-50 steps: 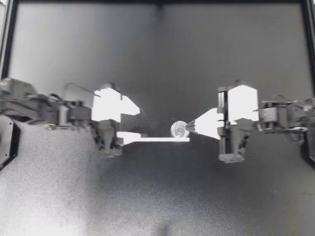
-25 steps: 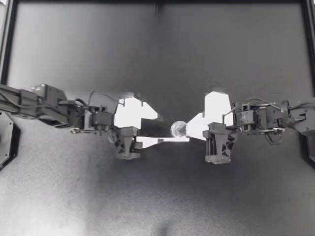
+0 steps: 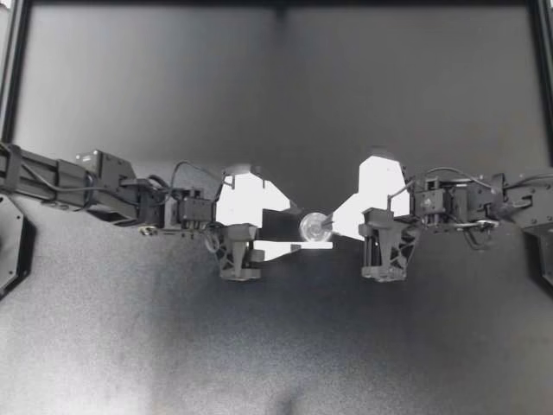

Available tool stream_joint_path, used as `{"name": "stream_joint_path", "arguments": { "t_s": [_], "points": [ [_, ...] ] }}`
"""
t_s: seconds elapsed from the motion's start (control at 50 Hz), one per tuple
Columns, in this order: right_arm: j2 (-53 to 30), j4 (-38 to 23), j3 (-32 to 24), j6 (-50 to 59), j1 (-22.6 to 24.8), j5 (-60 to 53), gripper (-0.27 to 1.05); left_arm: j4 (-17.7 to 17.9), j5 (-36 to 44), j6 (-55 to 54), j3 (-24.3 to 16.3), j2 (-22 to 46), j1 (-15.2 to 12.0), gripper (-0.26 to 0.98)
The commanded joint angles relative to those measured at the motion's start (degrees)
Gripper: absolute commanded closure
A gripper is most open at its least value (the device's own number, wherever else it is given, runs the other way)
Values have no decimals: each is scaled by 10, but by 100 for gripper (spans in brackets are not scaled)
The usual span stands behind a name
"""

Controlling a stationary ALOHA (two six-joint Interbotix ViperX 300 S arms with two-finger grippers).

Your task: Pick up the plastic cup and open its lid.

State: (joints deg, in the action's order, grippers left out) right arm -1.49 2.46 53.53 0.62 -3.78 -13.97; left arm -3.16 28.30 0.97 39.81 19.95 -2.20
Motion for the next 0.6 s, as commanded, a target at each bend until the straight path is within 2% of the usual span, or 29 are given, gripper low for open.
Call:
{"name": "stream_joint_path", "arguments": {
  "t_s": [0.0,0.58],
  "points": [
    [1,0,-4,0,-4,0,98,-1,5,1,-14,-6,0,12],
    [-31,1,-7,1,-5,14,98,-4,2,0,-38,12,0,13]
  ]
}}
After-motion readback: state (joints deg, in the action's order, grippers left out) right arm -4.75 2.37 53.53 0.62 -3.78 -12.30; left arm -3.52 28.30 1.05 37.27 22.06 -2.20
